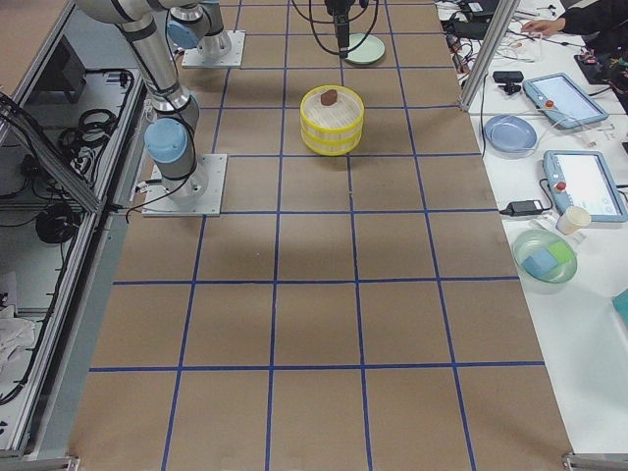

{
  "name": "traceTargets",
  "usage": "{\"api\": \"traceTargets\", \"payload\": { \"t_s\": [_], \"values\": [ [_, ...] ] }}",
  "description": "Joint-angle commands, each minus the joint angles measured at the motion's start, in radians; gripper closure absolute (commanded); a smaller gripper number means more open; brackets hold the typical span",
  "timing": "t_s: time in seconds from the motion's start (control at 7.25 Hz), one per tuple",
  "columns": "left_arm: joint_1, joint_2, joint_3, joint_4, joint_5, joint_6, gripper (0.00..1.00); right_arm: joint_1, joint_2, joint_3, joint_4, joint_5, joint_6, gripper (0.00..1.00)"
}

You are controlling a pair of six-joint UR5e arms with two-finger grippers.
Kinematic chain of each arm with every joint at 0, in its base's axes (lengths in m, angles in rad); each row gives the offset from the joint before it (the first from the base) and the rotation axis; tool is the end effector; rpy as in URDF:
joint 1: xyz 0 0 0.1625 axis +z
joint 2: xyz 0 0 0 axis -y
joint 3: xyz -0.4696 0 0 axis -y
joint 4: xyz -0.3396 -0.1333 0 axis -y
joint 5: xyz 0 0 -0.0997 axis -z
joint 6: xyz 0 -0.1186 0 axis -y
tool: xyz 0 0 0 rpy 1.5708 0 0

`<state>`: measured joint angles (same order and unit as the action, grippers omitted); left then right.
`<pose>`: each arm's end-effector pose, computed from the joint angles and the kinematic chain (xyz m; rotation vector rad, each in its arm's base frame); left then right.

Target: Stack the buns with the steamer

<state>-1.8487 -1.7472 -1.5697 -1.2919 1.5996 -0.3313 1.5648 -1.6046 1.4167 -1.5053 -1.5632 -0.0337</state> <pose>-0.2698 -0.4723 0.4580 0.0860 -3.1323 0.1685 0.1316 -0.4320 0.5897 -0.0441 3.1302 -0.1920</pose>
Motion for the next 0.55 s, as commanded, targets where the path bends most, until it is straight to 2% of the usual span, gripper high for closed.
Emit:
{"api": "traceTargets", "payload": {
  "t_s": [0.0,0.14,0.41],
  "values": [
    [0.207,0.096,0.13,-0.228,-0.003,0.261,0.0,0.0,-0.001,0.001,-0.001,0.0,0.0,0.0],
    [0.263,0.115,0.144,-0.234,-0.009,0.314,0.0,0.0,-0.003,0.001,-0.001,0.0,0.001,0.0],
    [0.272,0.123,0.136,-0.227,-0.012,0.311,0.0,0.0,-0.003,0.001,-0.001,0.0,0.001,0.0]
  ]
}}
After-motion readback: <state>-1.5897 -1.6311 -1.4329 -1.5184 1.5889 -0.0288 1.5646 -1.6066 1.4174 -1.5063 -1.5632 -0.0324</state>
